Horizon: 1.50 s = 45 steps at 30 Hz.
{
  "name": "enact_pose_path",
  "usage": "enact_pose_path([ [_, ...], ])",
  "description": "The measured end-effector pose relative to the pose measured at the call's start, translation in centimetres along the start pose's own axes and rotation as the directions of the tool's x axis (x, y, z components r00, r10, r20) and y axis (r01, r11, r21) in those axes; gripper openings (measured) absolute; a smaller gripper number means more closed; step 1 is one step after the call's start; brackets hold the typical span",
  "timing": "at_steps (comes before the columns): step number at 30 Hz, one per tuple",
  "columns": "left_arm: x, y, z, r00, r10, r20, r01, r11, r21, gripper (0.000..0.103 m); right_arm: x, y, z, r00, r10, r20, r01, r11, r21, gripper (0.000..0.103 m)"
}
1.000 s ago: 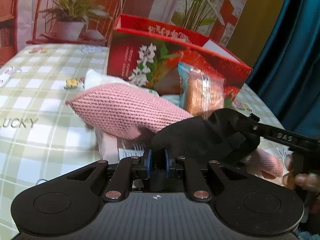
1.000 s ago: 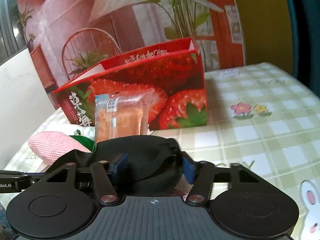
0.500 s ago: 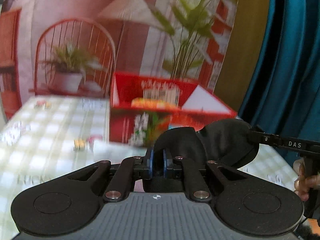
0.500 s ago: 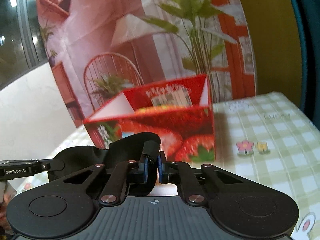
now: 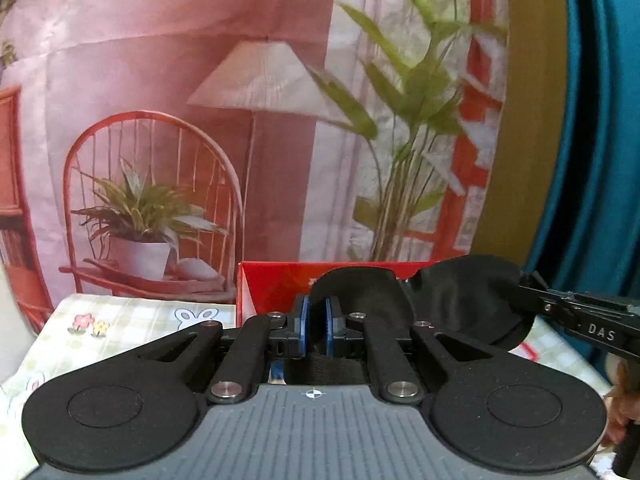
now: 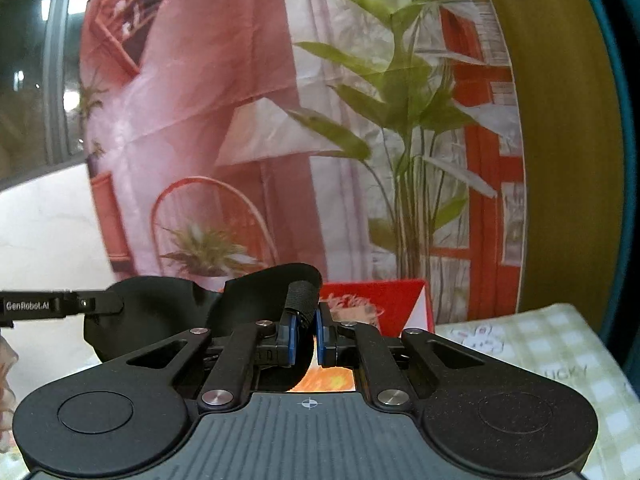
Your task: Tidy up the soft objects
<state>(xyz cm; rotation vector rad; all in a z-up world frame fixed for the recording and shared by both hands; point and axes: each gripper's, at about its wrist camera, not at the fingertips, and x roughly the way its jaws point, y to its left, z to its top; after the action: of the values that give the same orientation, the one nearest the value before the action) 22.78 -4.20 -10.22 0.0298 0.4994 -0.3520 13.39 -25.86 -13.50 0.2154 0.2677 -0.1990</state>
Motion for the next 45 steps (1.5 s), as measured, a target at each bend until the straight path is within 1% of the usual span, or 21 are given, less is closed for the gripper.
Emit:
enact_pose_path([
  [2, 2.7, 0.0, 0.2, 0.998, 0.000, -0.062, 0.002, 1.000, 0.018, 0.010, 2.0, -0.2, -0.1, 0.999, -0.021, -0.035, 0.020, 1.000, -0.003, 0.009],
  [6, 6.2, 1.1, -0.7, 0.984, -0.021, -0.174, 0.017, 1.000, -0.024, 0.010, 5.3, -0.8, -1.6, 0.988, -0.047, -0.144, 0.047, 0.999, -0.004, 0.008],
  [10, 8.1, 1.2, -1.8, 0.958, -0.030, -0.285, 0.027, 1.000, -0.015, 0.010, 7.4, -0.8, -2.9, 0.965, -0.076, -0.251, 0.072, 0.997, -0.024, 0.009],
  [11, 8.4, 1.2, -2.0, 0.953, -0.033, -0.301, 0.030, 0.999, -0.016, 0.010, 7.8, -0.8, -3.1, 0.958, -0.077, -0.275, 0.074, 0.997, -0.021, 0.009],
  [13, 8.7, 1.1, -2.4, 0.948, -0.030, -0.318, 0.029, 1.000, -0.008, 0.010, 8.2, -0.8, -3.3, 0.949, -0.083, -0.304, 0.083, 0.996, -0.014, 0.009],
  [15, 8.8, 1.1, -2.7, 0.946, -0.035, -0.321, 0.033, 0.999, -0.012, 0.010, 8.3, -0.8, -3.6, 0.945, -0.088, -0.314, 0.090, 0.996, -0.009, 0.009],
  [19, 8.3, 1.0, -2.6, 0.953, -0.029, -0.301, 0.034, 0.999, 0.013, 0.011, 8.2, -0.7, -3.9, 0.939, -0.125, -0.319, 0.121, 0.992, -0.032, 0.014],
  [21, 8.0, 0.7, -2.3, 0.956, -0.012, -0.292, 0.024, 0.999, 0.038, 0.018, 8.1, -0.7, -3.7, 0.937, -0.150, -0.315, 0.140, 0.989, -0.053, 0.020],
  [22, 7.7, 0.7, -2.2, 0.958, -0.004, -0.287, 0.016, 0.999, 0.041, 0.034, 7.9, -0.6, -3.6, 0.937, -0.155, -0.312, 0.142, 0.988, -0.063, 0.024],
  [23, 7.5, 0.7, -2.0, 0.960, 0.005, -0.279, 0.007, 0.999, 0.039, 0.056, 7.8, -0.5, -3.5, 0.938, -0.155, -0.309, 0.141, 0.988, -0.068, 0.031],
  [24, 7.1, 0.7, -1.9, 0.963, 0.016, -0.269, -0.006, 0.999, 0.036, 0.067, 7.5, -0.5, -3.4, 0.940, -0.154, -0.304, 0.139, 0.988, -0.070, 0.036],
  [25, 6.6, 0.7, -1.8, 0.966, 0.033, -0.255, -0.025, 0.999, 0.034, 0.083, 7.3, -0.4, -3.3, 0.943, -0.150, -0.298, 0.135, 0.988, -0.071, 0.046],
  [26, 6.1, 0.7, -1.7, 0.969, 0.052, -0.240, -0.045, 0.998, 0.034, 0.094, 6.9, -0.2, -3.3, 0.946, -0.146, -0.289, 0.130, 0.989, -0.074, 0.055],
  [27, 5.8, 0.6, -1.6, 0.970, 0.064, -0.234, -0.057, 0.998, 0.037, 0.096, 6.7, -0.1, -3.2, 0.948, -0.145, -0.283, 0.128, 0.989, -0.078, 0.059],
  [29, 4.9, 0.5, -1.4, 0.971, 0.076, -0.229, -0.067, 0.997, 0.047, 0.098, 6.2, 0.1, -3.2, 0.951, -0.141, -0.276, 0.122, 0.989, -0.083, 0.073],
  [30, 4.6, 0.4, -1.4, 0.970, 0.076, -0.233, -0.066, 0.997, 0.050, 0.099, 6.0, 0.1, -3.1, 0.952, -0.138, -0.274, 0.120, 0.989, -0.082, 0.077],
  [32, 3.9, 0.3, -1.4, 0.968, 0.082, -0.235, -0.072, 0.996, 0.051, 0.103, 5.5, 0.2, -3.1, 0.956, -0.133, -0.262, 0.117, 0.990, -0.076, 0.094],
  [34, 3.1, 0.3, -1.6, 0.969, 0.093, -0.230, -0.084, 0.995, 0.048, 0.103, 4.8, 0.3, -3.1, 0.962, -0.127, -0.243, 0.114, 0.991, -0.065, 0.103],
  [37, 1.7, 0.4, -1.9, 0.969, 0.109, -0.222, -0.102, 0.994, 0.043, 0.103, 3.9, 0.2, -3.1, 0.966, -0.116, -0.231, 0.111, 0.993, -0.035, 0.103],
  [42, -0.9, 0.5, -2.2, 0.973, 0.153, -0.176, -0.153, 0.988, 0.014, 0.103, 2.2, 0.5, -3.4, 0.974, -0.103, -0.202, 0.106, 0.994, 0.004, 0.103],
  [45, -2.3, 0.6, -2.4, 0.972, 0.175, -0.158, -0.177, 0.984, -0.002, 0.103, 1.1, 0.6, -3.5, 0.980, -0.071, -0.183, 0.078, 0.996, 0.031, 0.103],
])
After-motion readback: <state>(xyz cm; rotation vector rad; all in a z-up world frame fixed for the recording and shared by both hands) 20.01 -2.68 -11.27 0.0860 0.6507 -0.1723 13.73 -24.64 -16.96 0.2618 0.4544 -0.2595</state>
